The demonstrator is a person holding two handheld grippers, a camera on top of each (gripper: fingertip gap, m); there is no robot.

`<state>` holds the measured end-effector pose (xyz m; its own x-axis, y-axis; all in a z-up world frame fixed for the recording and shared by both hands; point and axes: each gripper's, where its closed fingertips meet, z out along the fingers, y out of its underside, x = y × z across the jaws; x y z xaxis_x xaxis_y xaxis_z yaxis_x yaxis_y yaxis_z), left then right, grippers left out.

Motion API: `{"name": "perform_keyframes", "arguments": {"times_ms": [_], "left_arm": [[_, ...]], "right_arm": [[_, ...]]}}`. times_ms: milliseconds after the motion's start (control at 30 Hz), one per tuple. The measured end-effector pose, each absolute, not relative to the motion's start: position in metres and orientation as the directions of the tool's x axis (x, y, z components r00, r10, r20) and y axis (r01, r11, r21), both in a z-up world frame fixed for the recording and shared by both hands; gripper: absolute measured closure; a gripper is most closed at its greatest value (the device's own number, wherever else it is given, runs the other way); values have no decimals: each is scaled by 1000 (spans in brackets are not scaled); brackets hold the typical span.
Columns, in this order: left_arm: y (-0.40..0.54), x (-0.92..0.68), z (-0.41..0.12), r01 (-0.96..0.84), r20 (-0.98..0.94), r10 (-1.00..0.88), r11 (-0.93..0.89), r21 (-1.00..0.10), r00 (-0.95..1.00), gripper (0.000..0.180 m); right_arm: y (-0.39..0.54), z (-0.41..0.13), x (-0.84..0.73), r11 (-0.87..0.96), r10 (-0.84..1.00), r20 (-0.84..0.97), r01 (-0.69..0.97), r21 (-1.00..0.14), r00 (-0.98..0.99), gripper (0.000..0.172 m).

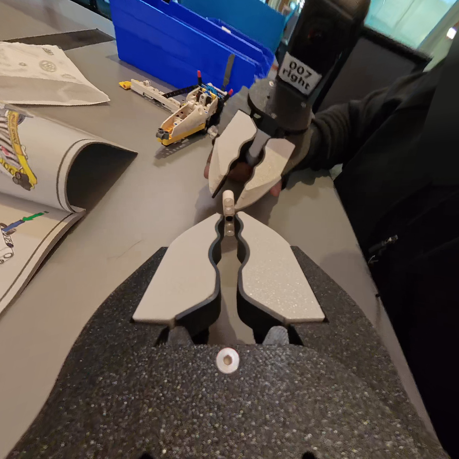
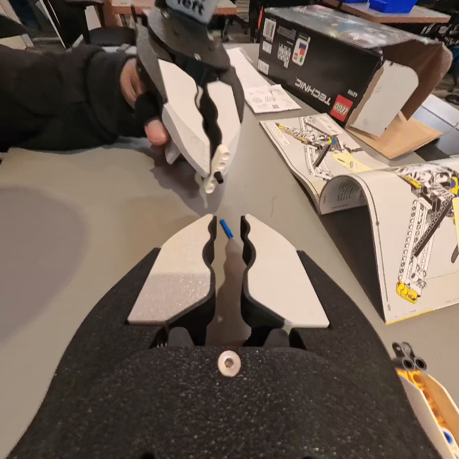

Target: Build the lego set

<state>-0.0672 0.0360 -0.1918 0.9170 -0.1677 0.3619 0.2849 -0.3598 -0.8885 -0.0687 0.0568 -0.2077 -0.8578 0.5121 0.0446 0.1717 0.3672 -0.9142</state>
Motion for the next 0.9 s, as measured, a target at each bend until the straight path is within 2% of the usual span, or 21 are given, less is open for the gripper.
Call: {"name": "perform_keyframes", "arguments": {"times_ms": [167, 267, 400, 567, 733, 900], "left_arm": [[38, -73, -182, 439, 499, -164, -299, -847, 851, 174], [38, -73, -173, 480, 528, -189, -249, -841, 828, 174], [38, -72, -166, 452, 490, -212, -206, -868, 845, 174], [39, -72, -159, 394, 417, -215, -141, -908, 883, 174], [43, -72, -157, 347, 359, -209, -93, -933, 910, 174], [38, -85, -150, 276, 274, -143, -2, -961, 951, 174]], "right_arm": [[40, -196, -74, 320, 487, 77, 95, -943, -870, 149], [30, -197, -77, 324, 486, 63, 113, -939, -872, 147], [24, -190, -77, 266, 480, 7, 138, -954, -877, 147], [25, -182, -76, 204, 467, -31, 141, -969, -884, 163], [24, -178, -77, 152, 464, -76, 164, -975, -882, 160], [29, -183, -77, 205, 488, -28, 146, -968, -872, 164]]}}
